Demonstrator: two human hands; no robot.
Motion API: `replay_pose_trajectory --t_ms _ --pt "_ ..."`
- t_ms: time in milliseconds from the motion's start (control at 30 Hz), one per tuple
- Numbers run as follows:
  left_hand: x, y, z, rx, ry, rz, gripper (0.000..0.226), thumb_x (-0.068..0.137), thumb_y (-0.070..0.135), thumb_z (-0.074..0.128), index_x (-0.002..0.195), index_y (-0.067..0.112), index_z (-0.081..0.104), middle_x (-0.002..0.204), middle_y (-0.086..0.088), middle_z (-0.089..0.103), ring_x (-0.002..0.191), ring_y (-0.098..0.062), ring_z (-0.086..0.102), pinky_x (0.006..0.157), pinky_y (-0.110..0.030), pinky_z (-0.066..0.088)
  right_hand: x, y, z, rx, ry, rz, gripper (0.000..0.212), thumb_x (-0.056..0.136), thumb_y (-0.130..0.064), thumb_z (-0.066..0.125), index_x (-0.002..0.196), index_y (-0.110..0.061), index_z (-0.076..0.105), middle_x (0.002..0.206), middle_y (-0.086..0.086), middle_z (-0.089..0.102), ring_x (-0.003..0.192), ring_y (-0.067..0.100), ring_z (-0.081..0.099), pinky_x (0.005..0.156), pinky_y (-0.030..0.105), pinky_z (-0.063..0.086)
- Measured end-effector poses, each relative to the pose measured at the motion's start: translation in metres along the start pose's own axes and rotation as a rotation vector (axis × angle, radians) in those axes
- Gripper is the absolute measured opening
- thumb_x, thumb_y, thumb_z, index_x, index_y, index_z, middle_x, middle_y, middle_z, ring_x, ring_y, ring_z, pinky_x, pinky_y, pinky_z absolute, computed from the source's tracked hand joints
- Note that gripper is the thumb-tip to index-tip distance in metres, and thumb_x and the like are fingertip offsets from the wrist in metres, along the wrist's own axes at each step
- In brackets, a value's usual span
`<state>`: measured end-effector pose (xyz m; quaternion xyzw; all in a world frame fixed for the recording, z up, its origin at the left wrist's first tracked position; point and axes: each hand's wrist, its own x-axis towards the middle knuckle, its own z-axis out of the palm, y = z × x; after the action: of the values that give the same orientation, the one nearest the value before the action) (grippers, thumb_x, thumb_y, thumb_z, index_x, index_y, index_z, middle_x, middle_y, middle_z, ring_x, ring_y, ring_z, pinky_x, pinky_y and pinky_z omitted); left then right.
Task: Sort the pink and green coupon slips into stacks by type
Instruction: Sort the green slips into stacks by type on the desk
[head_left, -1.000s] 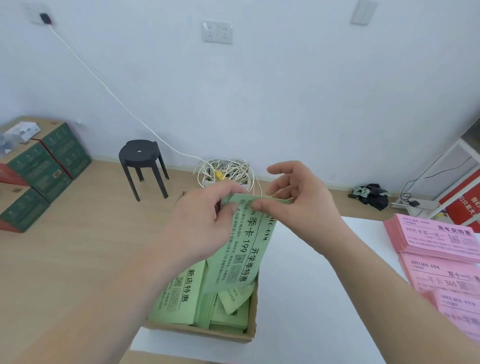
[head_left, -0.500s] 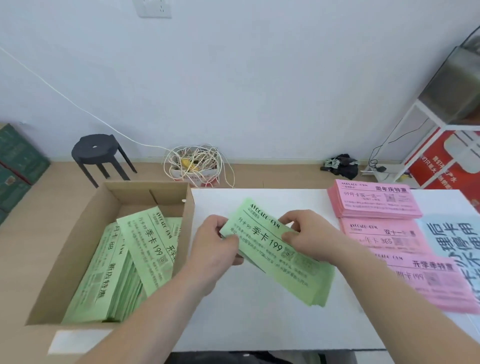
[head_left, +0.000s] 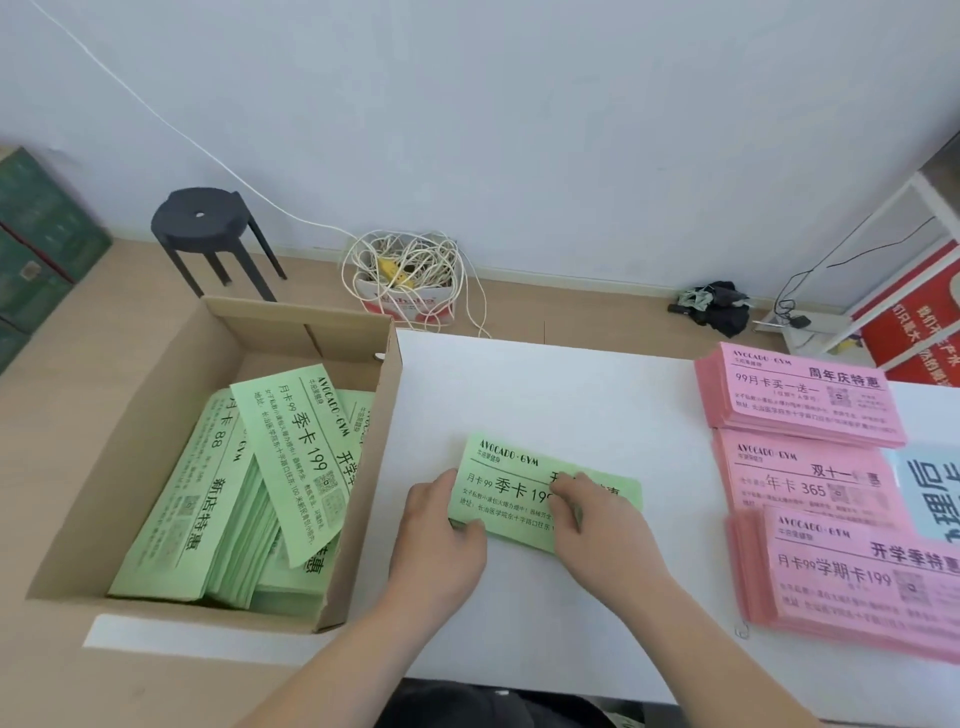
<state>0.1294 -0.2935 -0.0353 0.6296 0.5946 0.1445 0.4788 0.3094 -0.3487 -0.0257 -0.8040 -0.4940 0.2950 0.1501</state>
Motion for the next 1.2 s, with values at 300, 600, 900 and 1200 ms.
replay_pose_trajectory --t_ms 300,600,900,1200 --pt "-0.020 -0.017 0.012 0.418 -0.083 0.296 0.078 0.098 0.031 0.049 0.163 0.021 0.006 0.166 0.008 0.009 0.150 -0.016 0.005 0.125 -0.029 0.010 0.002 -0.009 -0.022 0.311 -0.109 0.156 0.058 0.093 -0.076 0.044 0.092 -0.026 0.072 0.088 -0.018 0.067 0.085 0.002 0.060 0.075 0.026 0.043" --pt "-0.030 -0.026 0.012 0.076 0.036 0.213 0.041 0.094 0.015 0.059 0.131 0.033 0.056 0.155 0.018 0.028 0.147 -0.003 0.027 0.115 -0.007 0.013 0.001 -0.018 0.002 0.047 -0.014 0.105 0.039 0.099 -0.061 0.046 0.091 -0.027 0.064 0.098 -0.011 0.053 0.088 0.014 0.061 0.084 0.037 0.051" --pt "-0.031 -0.008 -0.001 -0.210 -0.083 0.137 0.040 0.093 0.011 0.061 0.117 0.043 0.058 0.122 0.030 0.057 0.102 0.008 0.054 0.087 -0.010 0.040 0.005 -0.028 0.002 0.023 0.043 0.162 0.063 0.078 -0.087 0.053 0.080 -0.024 0.057 0.093 -0.013 0.056 0.078 0.010 0.060 0.069 0.030 0.045" --pt "-0.038 -0.019 0.015 -0.168 0.022 0.346 0.033 0.089 0.003 0.053 0.105 0.031 0.064 0.131 0.025 0.051 0.131 0.000 0.048 0.105 -0.011 0.034 0.002 -0.018 -0.004 0.139 0.040 0.187 0.029 0.096 -0.054 0.056 0.085 -0.028 0.061 0.094 -0.006 0.067 0.085 0.011 0.063 0.079 0.035 0.053"
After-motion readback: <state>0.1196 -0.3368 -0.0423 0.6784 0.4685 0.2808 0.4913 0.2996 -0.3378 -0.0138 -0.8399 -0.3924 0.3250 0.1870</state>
